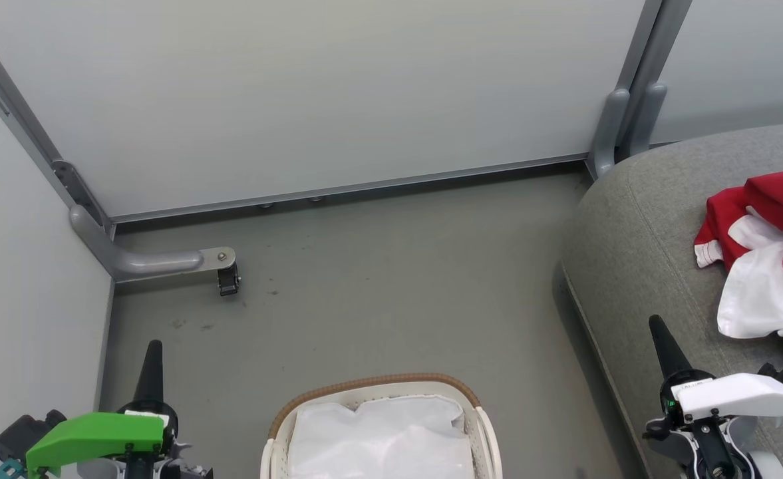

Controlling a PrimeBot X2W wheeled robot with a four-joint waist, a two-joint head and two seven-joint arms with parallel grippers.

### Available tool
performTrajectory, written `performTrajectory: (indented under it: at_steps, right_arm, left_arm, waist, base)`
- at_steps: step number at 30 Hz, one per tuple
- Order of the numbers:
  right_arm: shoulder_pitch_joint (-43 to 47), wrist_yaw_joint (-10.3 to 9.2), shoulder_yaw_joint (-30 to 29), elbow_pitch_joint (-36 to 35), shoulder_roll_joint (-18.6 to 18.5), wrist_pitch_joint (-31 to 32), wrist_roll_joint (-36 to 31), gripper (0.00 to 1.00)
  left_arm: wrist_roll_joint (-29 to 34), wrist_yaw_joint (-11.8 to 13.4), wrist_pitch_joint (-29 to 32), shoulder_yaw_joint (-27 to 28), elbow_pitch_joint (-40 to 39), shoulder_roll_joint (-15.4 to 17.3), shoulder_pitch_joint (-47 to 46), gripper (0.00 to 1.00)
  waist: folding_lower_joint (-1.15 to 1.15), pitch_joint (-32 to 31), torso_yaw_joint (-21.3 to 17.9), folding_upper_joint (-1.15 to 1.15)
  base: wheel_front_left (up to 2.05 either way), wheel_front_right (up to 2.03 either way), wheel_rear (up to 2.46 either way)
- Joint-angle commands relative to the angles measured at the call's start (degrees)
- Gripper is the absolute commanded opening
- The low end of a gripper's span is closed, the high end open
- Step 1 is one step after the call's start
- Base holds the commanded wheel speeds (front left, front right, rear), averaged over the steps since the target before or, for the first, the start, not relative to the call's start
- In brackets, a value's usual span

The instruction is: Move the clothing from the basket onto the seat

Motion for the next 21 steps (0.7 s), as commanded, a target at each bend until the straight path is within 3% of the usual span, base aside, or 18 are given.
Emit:
performTrajectory:
  at_steps: [1, 21]
  right_arm:
    - [-0.88, -0.03, -0.3, -0.77, -0.34, 0.44, 1.37, 0.0]
    - [-0.94, -0.05, -1.31, -1.91, -0.41, 2.88, 10.07, 0.0]
  left_arm:
    - [-1.36, -0.36, 0.39, 0.43, -0.5, 0.33, -1.51, 0.0]
    - [-10.12, -0.84, 2.83, 1.41, -1.11, 0.36, -2.6, 0.0]
  waist:
    - [0.0, -0.02, 0.01, 0.0]
    - [0.0, -0.32, 0.06, 0.0]
  base:
    - [0.0, 0.0, 0.0]
    - [0.0, 0.0, 0.0]
